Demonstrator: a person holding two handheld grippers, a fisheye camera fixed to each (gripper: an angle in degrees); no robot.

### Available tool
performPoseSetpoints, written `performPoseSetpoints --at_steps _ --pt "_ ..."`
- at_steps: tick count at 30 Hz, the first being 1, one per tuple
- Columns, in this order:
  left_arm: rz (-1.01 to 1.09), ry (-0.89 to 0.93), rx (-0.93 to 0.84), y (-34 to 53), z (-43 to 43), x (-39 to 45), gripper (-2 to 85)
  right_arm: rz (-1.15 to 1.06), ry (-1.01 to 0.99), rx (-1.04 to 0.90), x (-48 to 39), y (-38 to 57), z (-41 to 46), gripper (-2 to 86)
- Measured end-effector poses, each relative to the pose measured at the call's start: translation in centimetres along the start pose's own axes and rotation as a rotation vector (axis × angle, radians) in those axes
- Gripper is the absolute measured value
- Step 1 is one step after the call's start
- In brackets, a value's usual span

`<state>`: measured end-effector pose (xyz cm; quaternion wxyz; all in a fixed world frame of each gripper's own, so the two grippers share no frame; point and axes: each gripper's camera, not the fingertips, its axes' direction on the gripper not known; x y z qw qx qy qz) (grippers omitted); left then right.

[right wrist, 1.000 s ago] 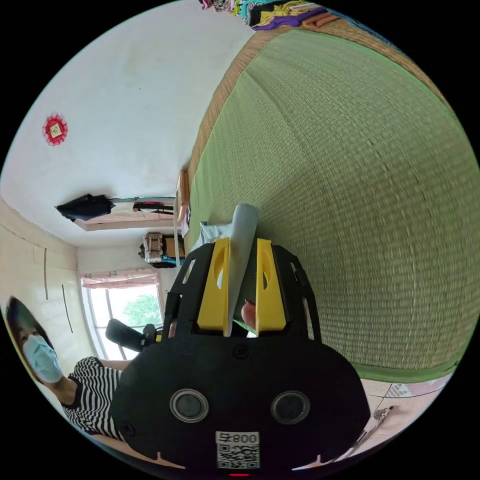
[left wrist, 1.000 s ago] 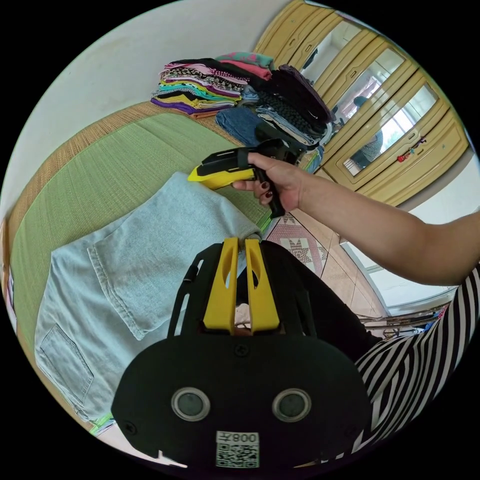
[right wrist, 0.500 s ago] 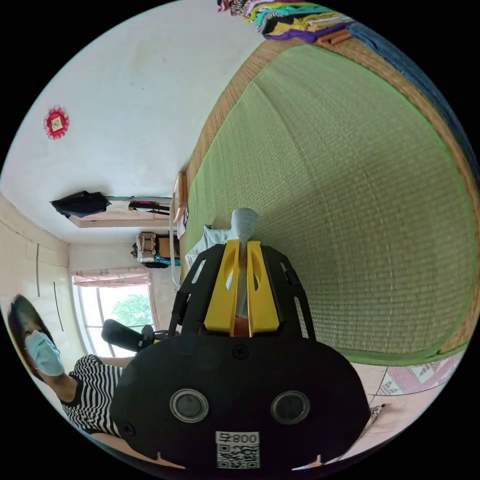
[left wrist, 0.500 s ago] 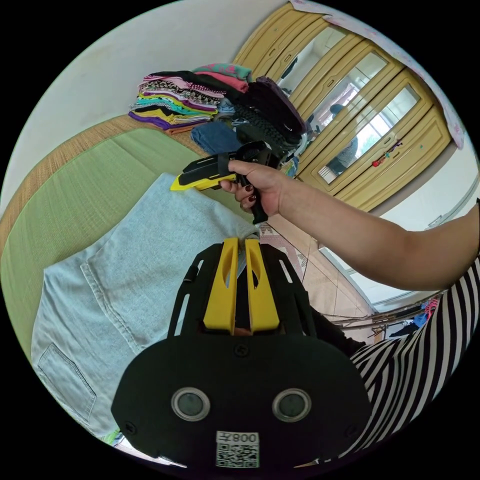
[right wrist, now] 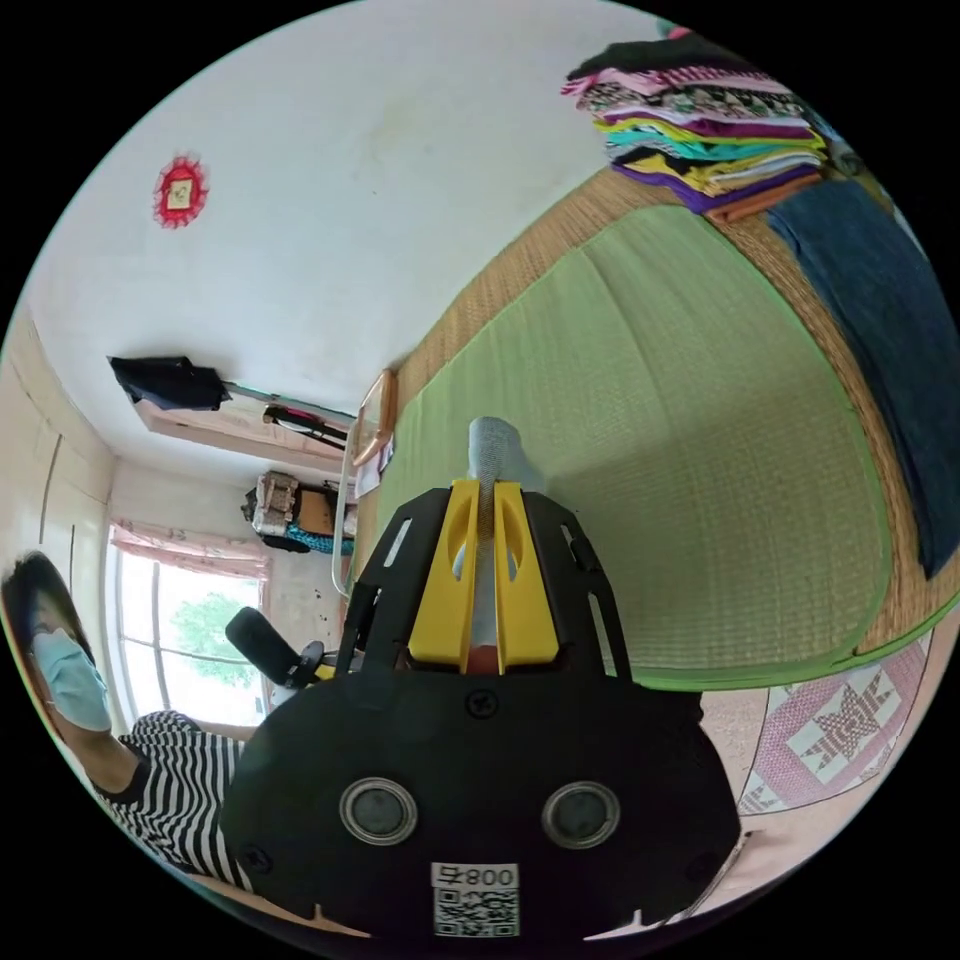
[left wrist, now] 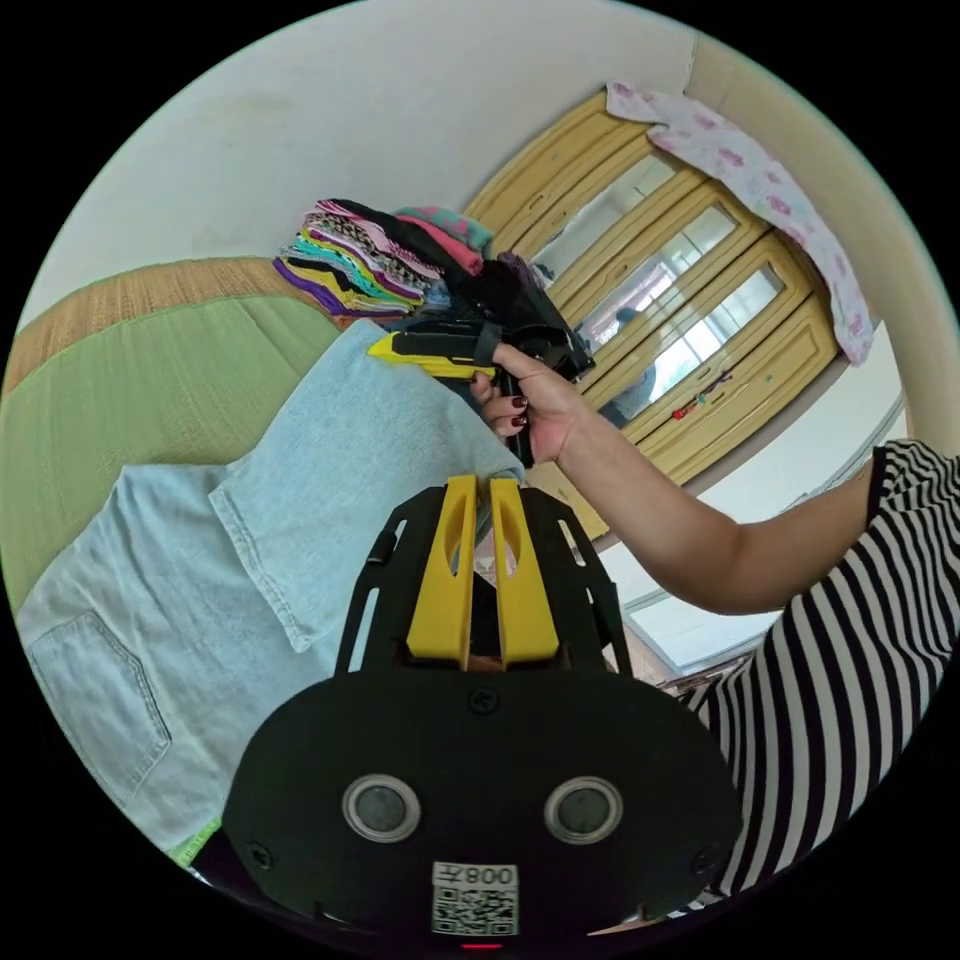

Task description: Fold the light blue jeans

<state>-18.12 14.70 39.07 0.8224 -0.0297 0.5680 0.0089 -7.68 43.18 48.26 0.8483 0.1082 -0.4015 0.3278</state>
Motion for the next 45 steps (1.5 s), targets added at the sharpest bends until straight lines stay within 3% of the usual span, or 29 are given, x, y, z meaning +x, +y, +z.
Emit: performPoseSetpoints --at_steps 11,23,36,45 --pt "-0.273 -0.01 0.279 9.8 -22.1 -6.3 2.2 -0.155 0.053 -0.121 -22.6 -6.2 14.6 2.1" --pt "-0.505 -0.044 0.536 20.7 -40.2 -11.4 2.3 -0.252 0.14 -0.312 -42.1 -11.1 33.6 2.2" --pt "-0.672 -0.097 0.602 27.4 -51.7 -15.3 2.1 -0.262 0.243 -0.406 -54.5 -16.5 45.6 2.3" --pt "-0.698 -0.065 0.657 29.9 -56.8 -14.9 1.9 -0.331 0.298 -0.43 -62.4 -19.4 47.4 2.3"
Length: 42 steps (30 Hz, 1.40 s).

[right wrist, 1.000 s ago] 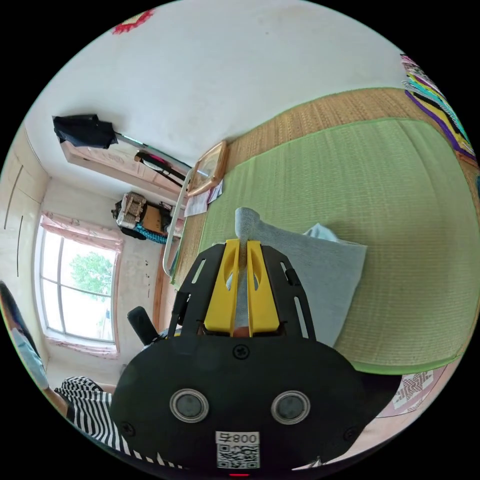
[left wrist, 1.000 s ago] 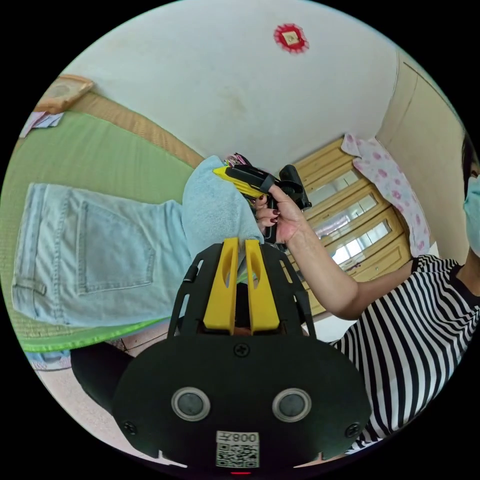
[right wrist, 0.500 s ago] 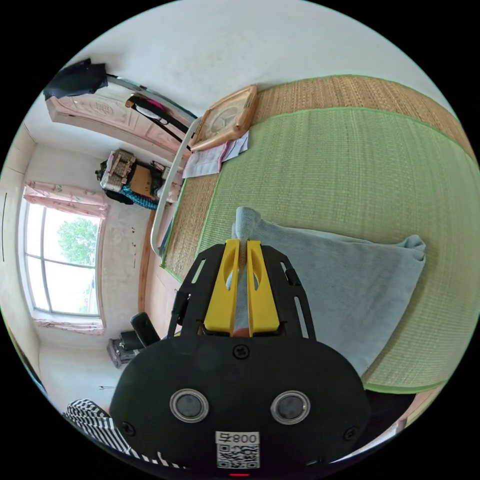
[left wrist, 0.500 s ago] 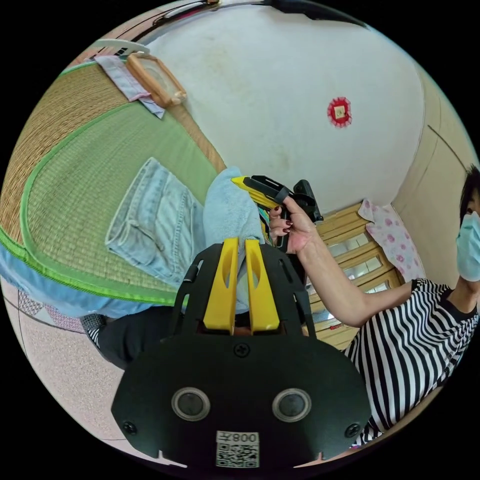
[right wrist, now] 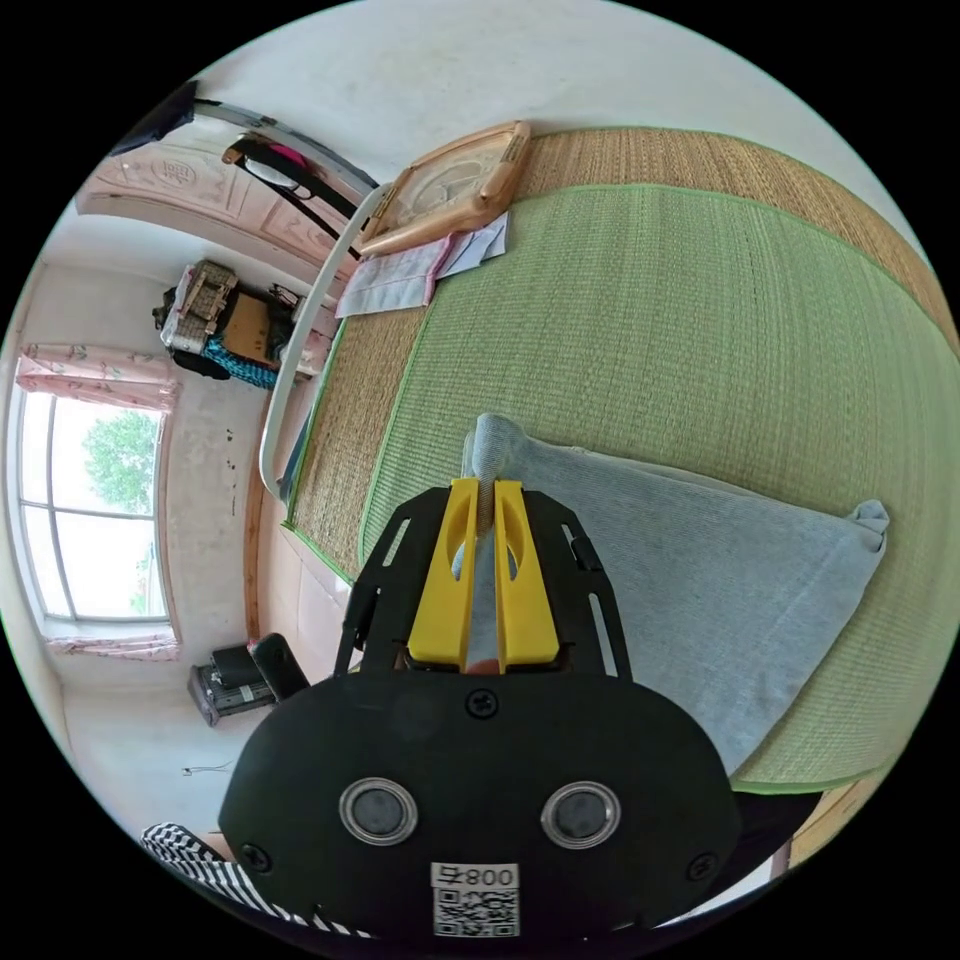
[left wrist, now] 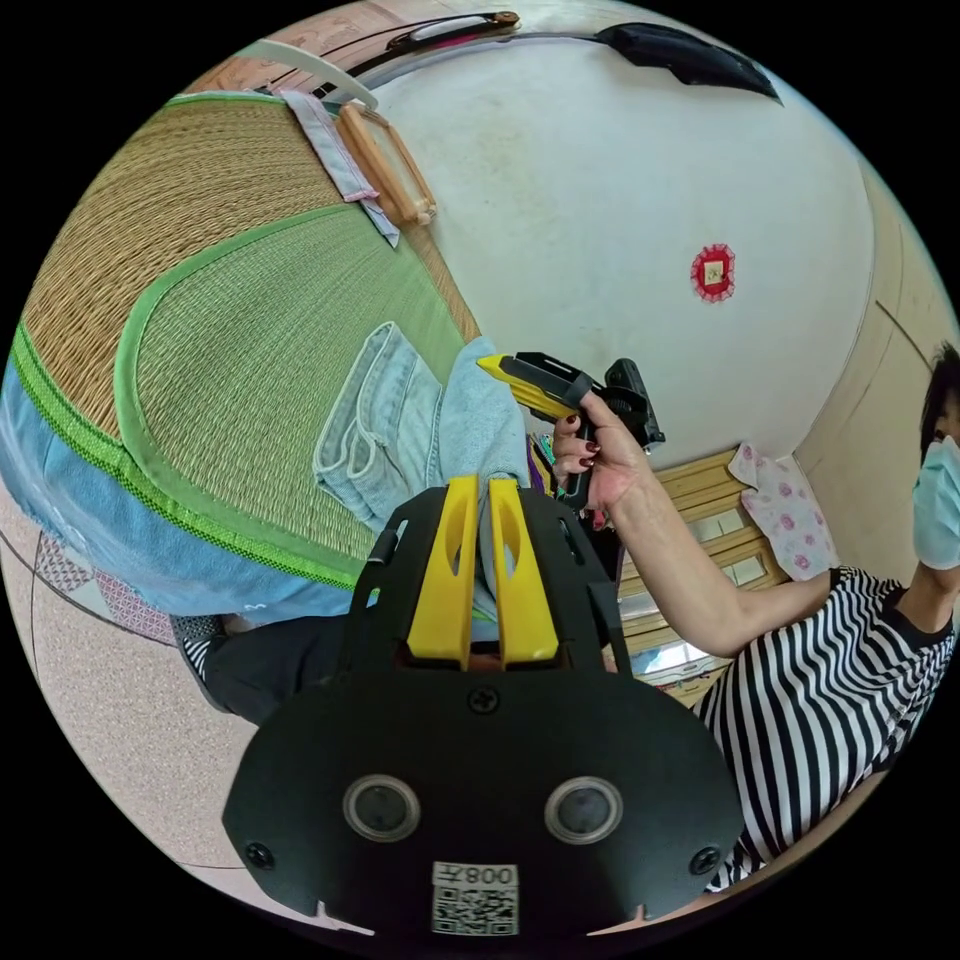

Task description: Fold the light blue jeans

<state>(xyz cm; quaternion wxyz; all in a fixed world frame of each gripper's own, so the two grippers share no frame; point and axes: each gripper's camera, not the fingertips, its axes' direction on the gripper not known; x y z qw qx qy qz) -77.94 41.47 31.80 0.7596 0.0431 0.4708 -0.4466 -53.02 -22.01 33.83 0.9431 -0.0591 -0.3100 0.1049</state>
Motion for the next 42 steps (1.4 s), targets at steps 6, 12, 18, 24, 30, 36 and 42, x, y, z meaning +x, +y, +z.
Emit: performPoseSetpoints --at_steps 6,12,18,24,30,36,42 --pt "0.006 0.052 0.034 -0.2 -2.8 0.8 1.9 -0.022 -0.042 0.06 -2.9 -1.1 -4.3 2.4" --pt "-0.066 -0.066 0.063 -0.6 -4.9 0.1 2.0 -0.051 0.014 -0.006 -6.3 -5.3 -2.4 3.3" --pt "-0.106 -0.174 0.115 1.1 -6.8 1.1 1.4 -0.073 -0.063 -0.112 -6.9 -8.7 -0.8 6.0" --pt "0.046 -0.173 0.13 1.7 -7.1 5.3 0.2 -0.171 -0.185 -0.09 -8.0 -8.9 -5.3 4.2" --pt "0.13 -0.368 -0.032 0.6 -3.7 7.1 0.0 -0.224 -0.139 -0.112 -10.7 -10.7 -5.5 0.8" --pt "0.109 -0.435 -0.087 1.7 -2.3 6.7 0.0 -0.328 0.087 -0.207 -15.8 -13.5 -0.9 0.1" --pt "0.168 -0.5 -0.117 2.8 -1.0 7.9 0.1 -0.451 0.168 -0.226 -19.3 -12.3 0.5 0.1"
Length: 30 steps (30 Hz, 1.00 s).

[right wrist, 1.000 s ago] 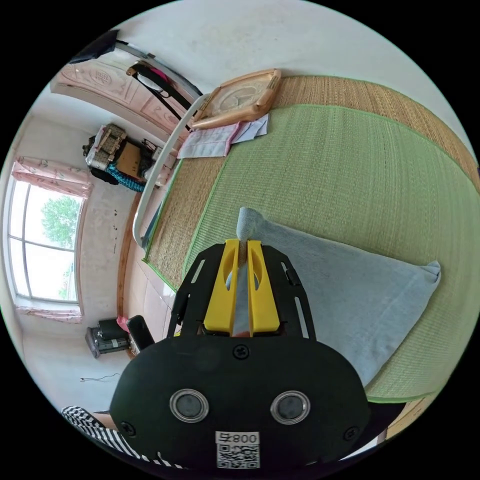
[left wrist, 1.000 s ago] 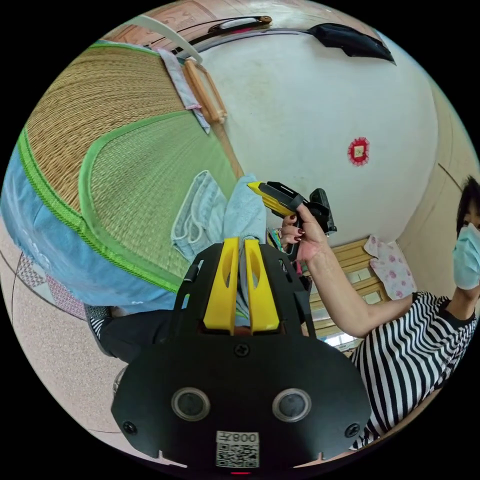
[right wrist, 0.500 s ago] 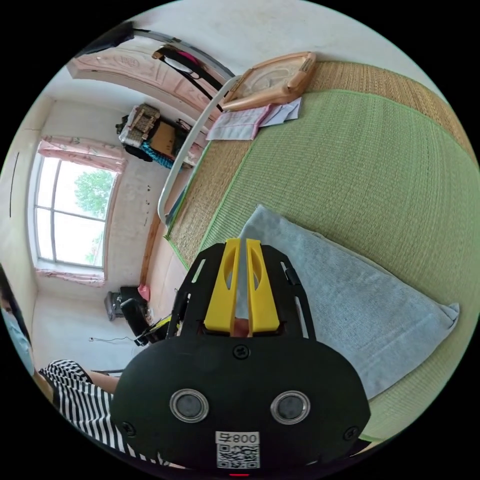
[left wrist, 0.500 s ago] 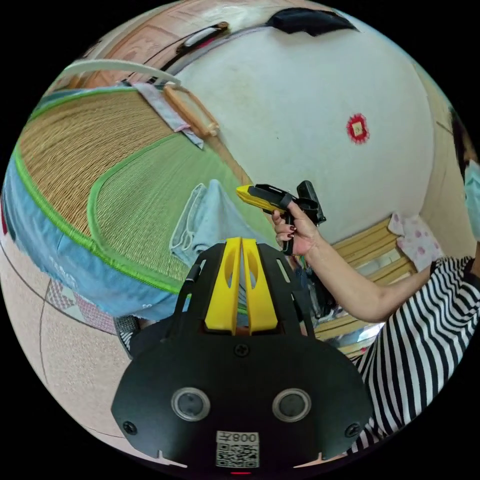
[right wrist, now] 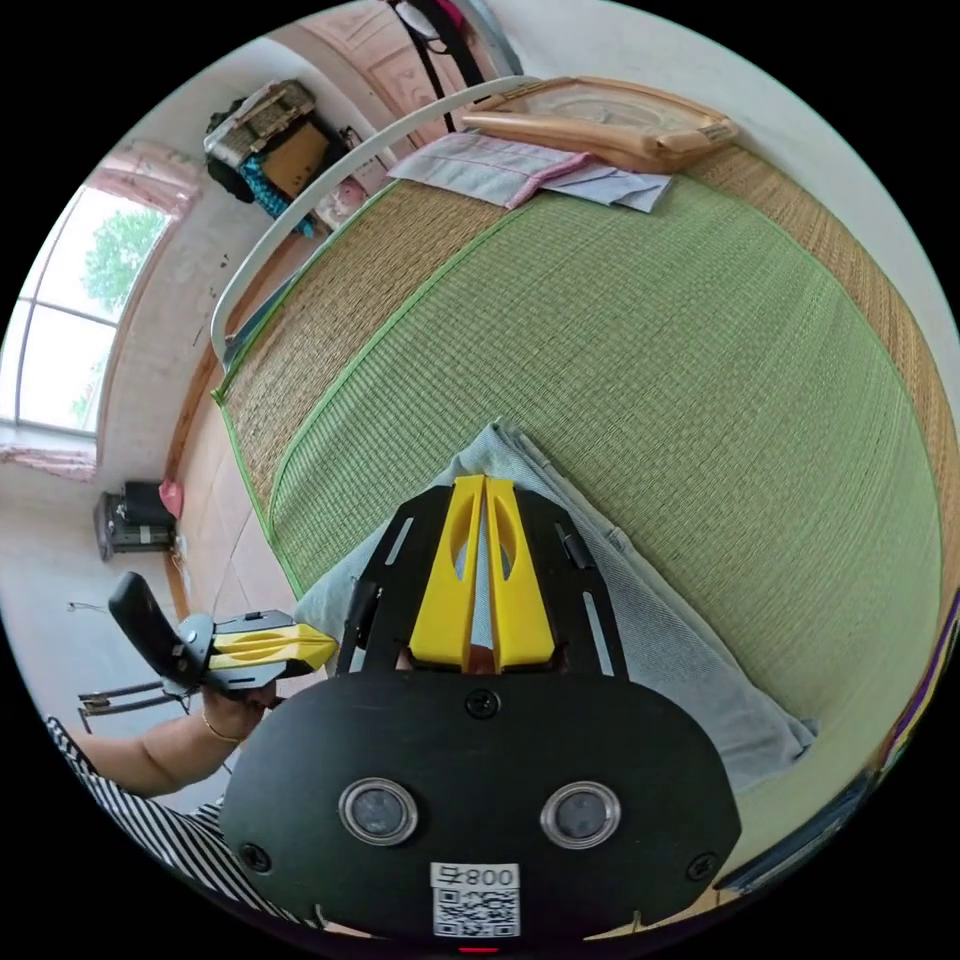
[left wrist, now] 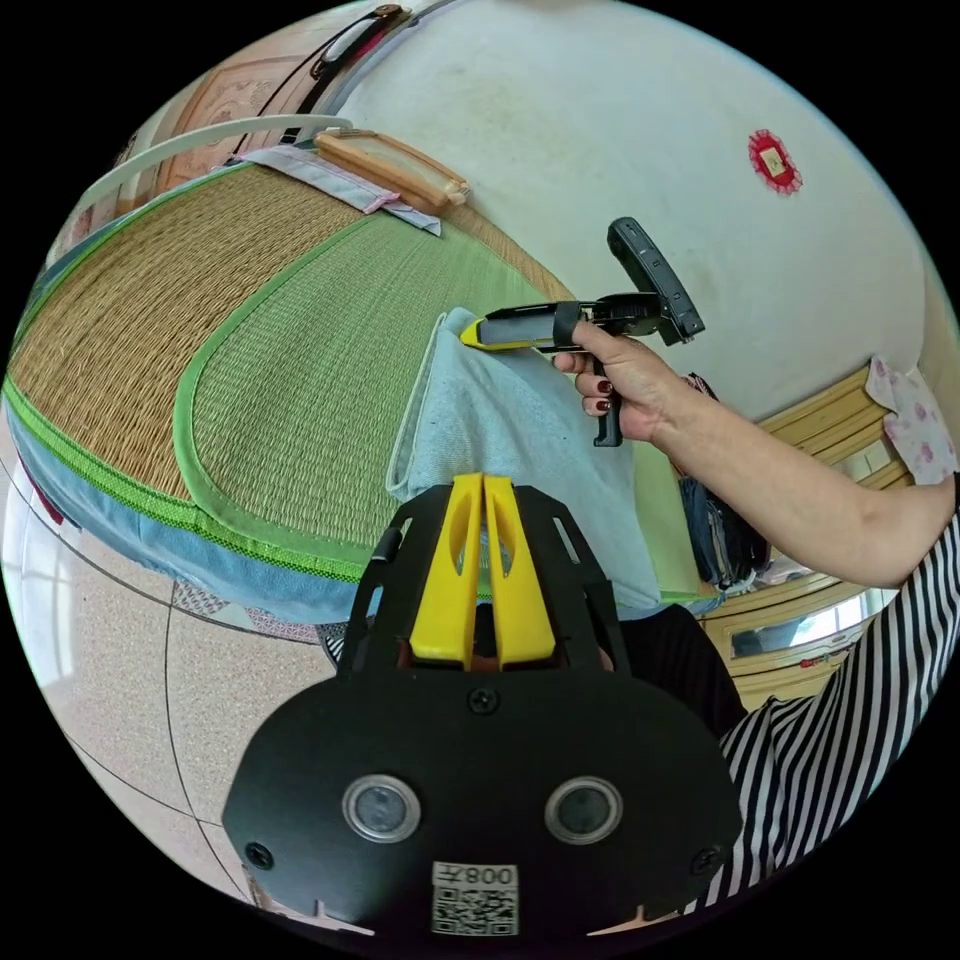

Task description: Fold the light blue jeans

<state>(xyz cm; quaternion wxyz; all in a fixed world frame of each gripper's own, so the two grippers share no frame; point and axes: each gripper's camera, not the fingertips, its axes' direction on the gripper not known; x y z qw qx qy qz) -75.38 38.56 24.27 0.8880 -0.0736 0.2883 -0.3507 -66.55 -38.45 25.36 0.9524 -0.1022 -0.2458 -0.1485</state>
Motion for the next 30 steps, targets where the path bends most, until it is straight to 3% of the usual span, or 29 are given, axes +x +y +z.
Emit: performPoseSetpoints --at_steps 7,10,16,22,25,30 --pt "0.035 0.017 0.044 1.2 -1.0 2.4 0.1 -0.024 0.024 0.087 -2.2 -0.1 -3.8 0.1" --pt "0.026 -0.031 -0.046 1.6 0.8 2.7 0.1 -0.005 0.05 0.041 -1.9 -0.9 -2.5 0.1" --pt "0.04 -0.056 -0.019 2.1 0.5 4.4 0.1 -0.007 0.002 0.043 -1.8 -0.1 -3.2 0.2" --pt "0.06 -0.093 -0.062 2.9 1.9 5.0 0.0 -0.029 0.039 0.072 -1.7 7.0 -4.5 0.1" --pt "0.058 -0.094 -0.056 2.9 1.8 5.6 0.0 0.032 -0.041 0.064 0.4 9.5 -3.9 0.1" --pt "0.099 -0.14 -0.068 3.2 2.3 7.1 0.1 0.062 0.034 0.155 1.9 16.7 -6.7 0.1"
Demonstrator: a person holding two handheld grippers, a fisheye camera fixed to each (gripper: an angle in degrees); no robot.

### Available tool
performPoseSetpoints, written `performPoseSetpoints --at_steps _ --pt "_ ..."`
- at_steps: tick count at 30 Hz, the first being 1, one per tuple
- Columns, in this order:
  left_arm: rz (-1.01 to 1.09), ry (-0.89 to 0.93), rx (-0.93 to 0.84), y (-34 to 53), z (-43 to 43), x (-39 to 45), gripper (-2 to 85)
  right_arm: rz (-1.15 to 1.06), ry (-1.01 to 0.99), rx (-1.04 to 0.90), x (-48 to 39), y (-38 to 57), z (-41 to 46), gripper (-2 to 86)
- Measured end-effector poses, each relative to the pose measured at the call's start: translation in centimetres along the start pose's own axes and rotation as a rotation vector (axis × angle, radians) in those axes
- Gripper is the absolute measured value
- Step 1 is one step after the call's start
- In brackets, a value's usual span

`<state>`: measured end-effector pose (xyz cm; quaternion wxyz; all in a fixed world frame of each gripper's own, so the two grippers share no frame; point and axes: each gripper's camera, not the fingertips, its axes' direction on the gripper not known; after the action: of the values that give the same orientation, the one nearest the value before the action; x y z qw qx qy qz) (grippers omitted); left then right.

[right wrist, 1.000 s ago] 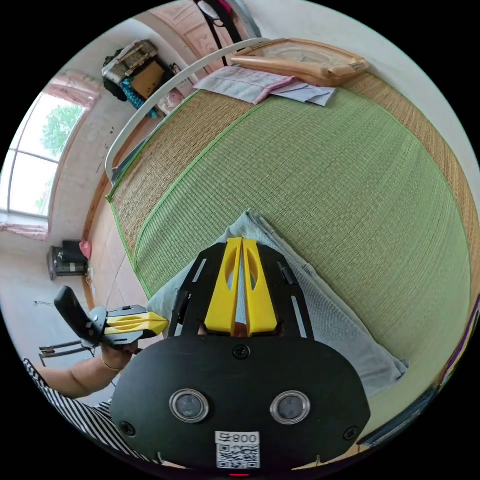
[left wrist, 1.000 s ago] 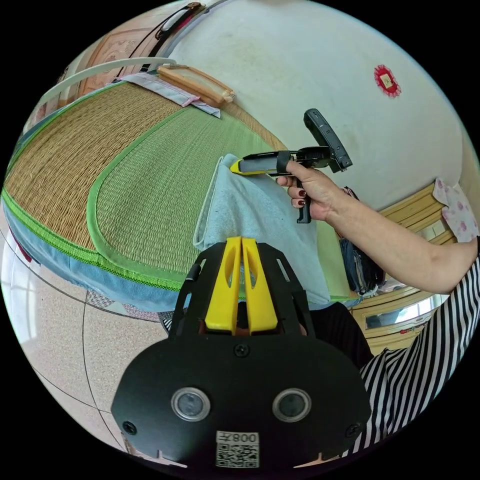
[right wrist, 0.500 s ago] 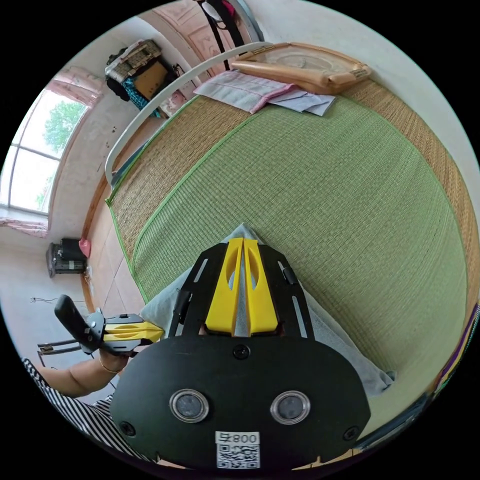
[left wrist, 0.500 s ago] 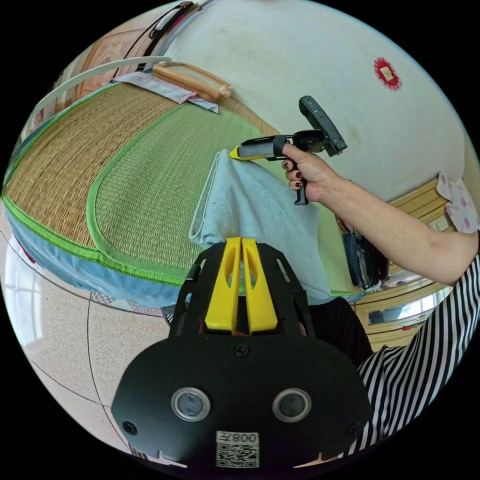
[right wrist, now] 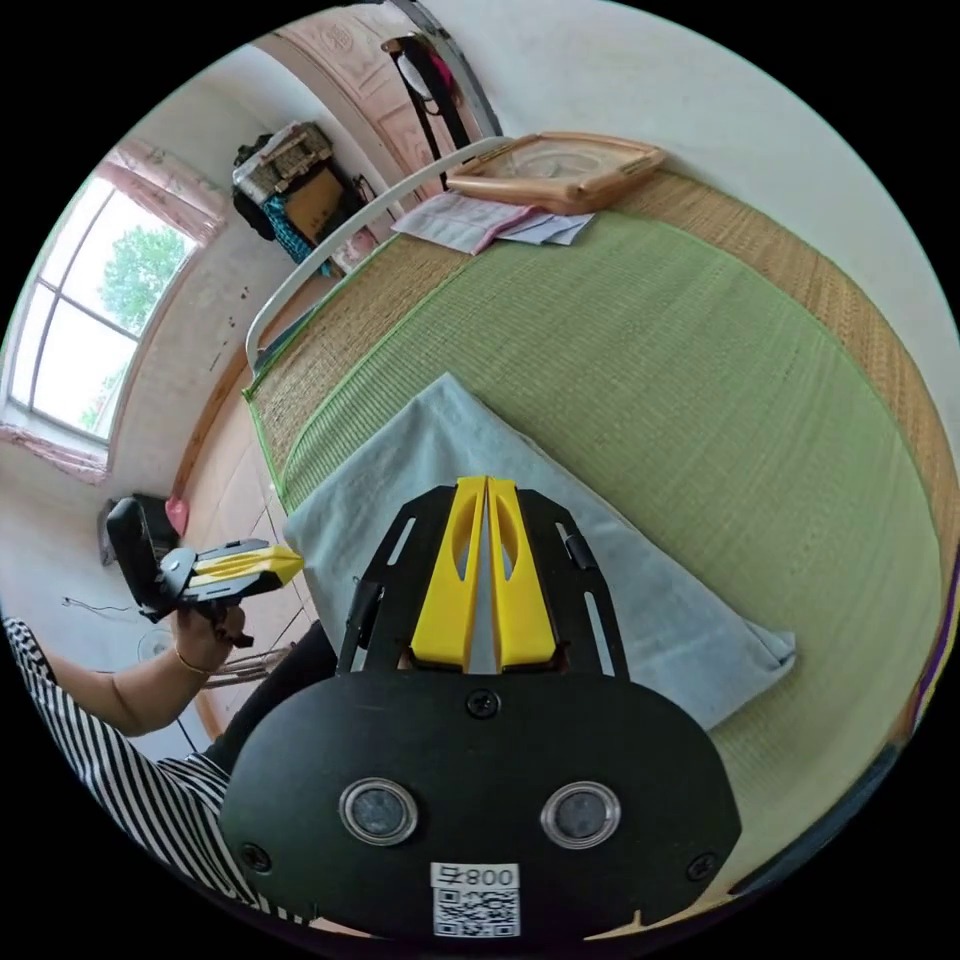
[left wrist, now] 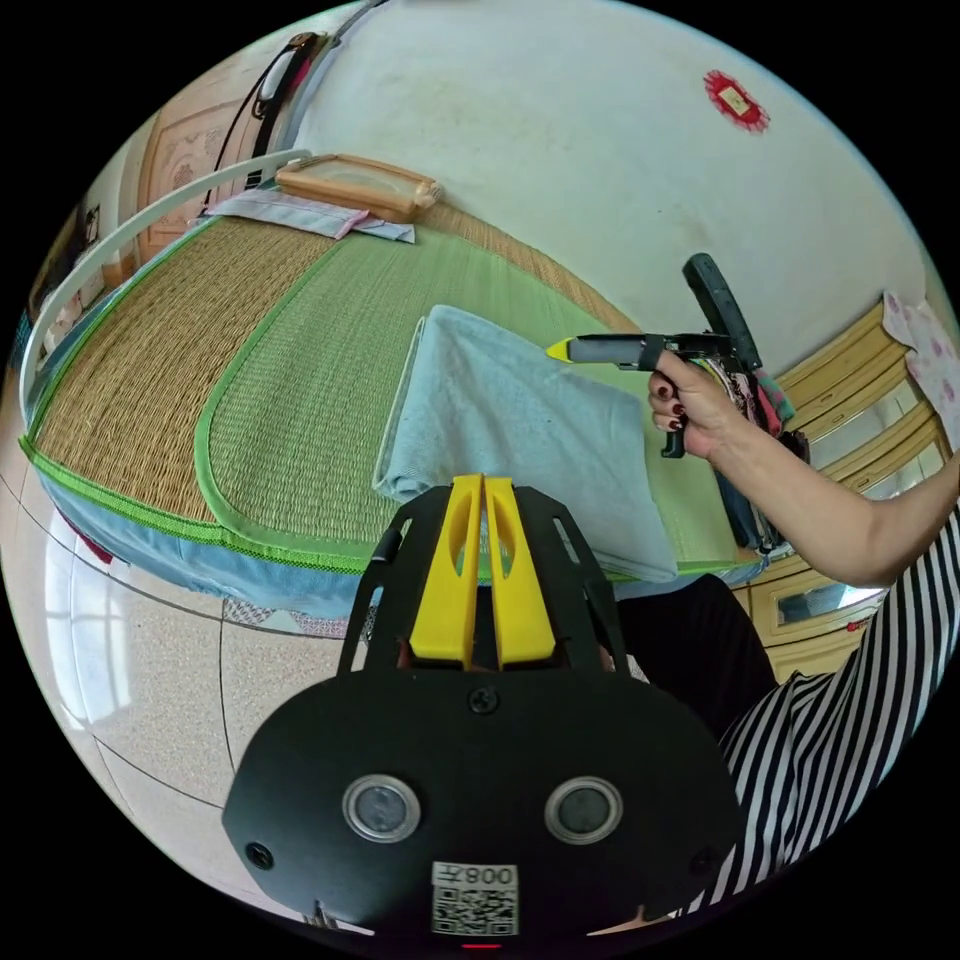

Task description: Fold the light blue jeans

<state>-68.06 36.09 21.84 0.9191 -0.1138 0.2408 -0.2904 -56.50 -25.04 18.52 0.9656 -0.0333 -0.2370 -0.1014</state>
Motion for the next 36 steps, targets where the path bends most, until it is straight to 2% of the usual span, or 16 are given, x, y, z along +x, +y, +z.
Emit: performPoseSetpoints --at_steps 6,12,16,19,24,27,31,36 --pt "0.007 -0.007 -0.039 0.1 1.9 -0.1 0.1 0.174 0.13 -0.062 7.6 6.5 1.6 0.0" --pt "-0.051 0.012 -0.049 -0.3 2.5 -0.5 0.1 0.236 0.036 -0.082 11.2 8.6 3.5 0.1" --pt "-0.084 0.033 0.008 -0.4 1.4 -0.5 0.1 0.203 -0.017 -0.048 10.6 12.3 2.0 0.1" --pt "-0.106 0.0 -0.019 -0.6 2.0 -1.0 0.2 0.16 -0.13 -0.055 9.0 18.0 1.7 0.1" --pt "-0.139 0.009 -0.046 -1.3 3.2 -2.0 0.2 0.128 -0.299 -0.181 5.3 29.3 5.5 0.1" --pt "-0.112 -0.025 -0.058 -1.9 2.9 -1.1 0.2 0.176 -0.31 -0.164 5.4 33.3 7.2 0.1" --pt "0.004 0.137 -0.099 -2.2 3.6 1.9 0.3 0.219 -0.355 -0.142 6.8 35.5 8.2 0.2" --pt "0.143 0.298 -0.257 -2.1 7.1 6.5 1.4 0.278 -0.366 -0.076 8.2 41.1 8.2 0.2"
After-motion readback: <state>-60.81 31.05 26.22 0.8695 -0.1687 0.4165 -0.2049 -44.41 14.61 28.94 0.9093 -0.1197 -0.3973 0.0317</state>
